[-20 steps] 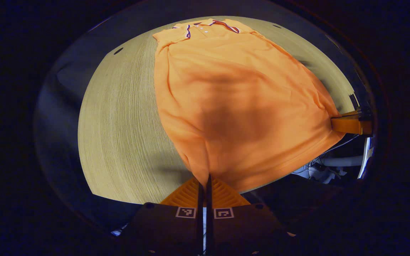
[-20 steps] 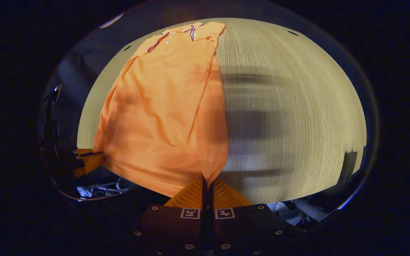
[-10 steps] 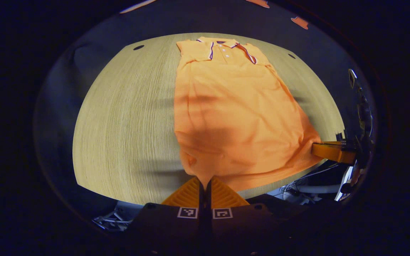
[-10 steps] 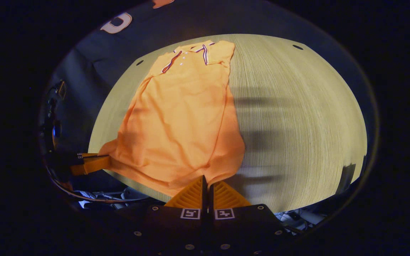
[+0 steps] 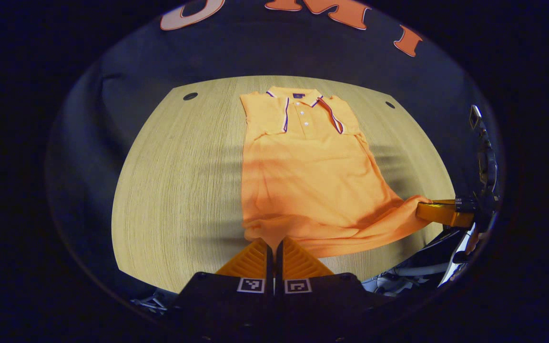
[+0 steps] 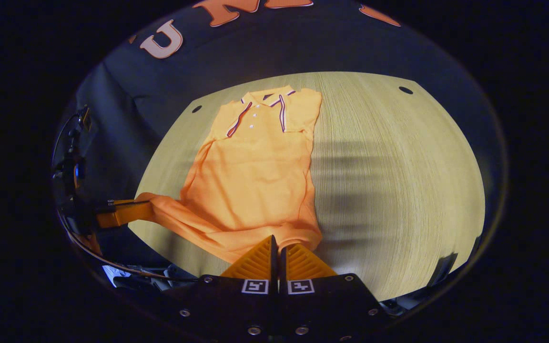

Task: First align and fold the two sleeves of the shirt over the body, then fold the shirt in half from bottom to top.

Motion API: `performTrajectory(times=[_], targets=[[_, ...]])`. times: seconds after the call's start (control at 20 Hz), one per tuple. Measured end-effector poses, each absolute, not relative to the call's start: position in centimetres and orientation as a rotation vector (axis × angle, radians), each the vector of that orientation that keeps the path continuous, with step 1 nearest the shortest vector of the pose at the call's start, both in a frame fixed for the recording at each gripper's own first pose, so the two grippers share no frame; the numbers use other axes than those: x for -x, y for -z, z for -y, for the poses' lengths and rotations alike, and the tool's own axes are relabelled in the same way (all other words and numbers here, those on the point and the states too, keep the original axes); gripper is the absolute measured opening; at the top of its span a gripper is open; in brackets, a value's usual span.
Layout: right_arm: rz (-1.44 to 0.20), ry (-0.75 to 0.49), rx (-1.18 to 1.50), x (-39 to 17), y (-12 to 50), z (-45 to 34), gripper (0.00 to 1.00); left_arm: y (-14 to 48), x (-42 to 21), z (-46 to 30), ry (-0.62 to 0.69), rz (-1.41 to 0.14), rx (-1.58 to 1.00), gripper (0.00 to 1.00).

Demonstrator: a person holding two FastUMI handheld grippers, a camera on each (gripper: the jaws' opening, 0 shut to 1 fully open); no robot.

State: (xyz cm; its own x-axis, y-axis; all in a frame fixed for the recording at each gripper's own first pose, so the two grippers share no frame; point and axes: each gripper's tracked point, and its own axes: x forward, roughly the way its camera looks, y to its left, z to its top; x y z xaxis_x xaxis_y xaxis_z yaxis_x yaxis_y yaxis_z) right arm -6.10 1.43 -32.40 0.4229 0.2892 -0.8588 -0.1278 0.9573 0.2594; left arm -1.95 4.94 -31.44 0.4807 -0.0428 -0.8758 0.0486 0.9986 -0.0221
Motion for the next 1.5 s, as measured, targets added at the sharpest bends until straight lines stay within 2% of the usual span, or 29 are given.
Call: performTrajectory(times=[0.75, 1.5], targets=[[-1.040, -0.139, -0.160, -10.4, 28.0, -1.4, 0.01, 28.1, -17.2, -8.1, 0.135, -0.995, 0.011, 0.01], [-1.132, -0.034, -0.194, -25.8, 33.7, -0.7, 0.00, 33.1, -35.4, -10.5, 0.169, -1.009, 0.032, 0.01]])
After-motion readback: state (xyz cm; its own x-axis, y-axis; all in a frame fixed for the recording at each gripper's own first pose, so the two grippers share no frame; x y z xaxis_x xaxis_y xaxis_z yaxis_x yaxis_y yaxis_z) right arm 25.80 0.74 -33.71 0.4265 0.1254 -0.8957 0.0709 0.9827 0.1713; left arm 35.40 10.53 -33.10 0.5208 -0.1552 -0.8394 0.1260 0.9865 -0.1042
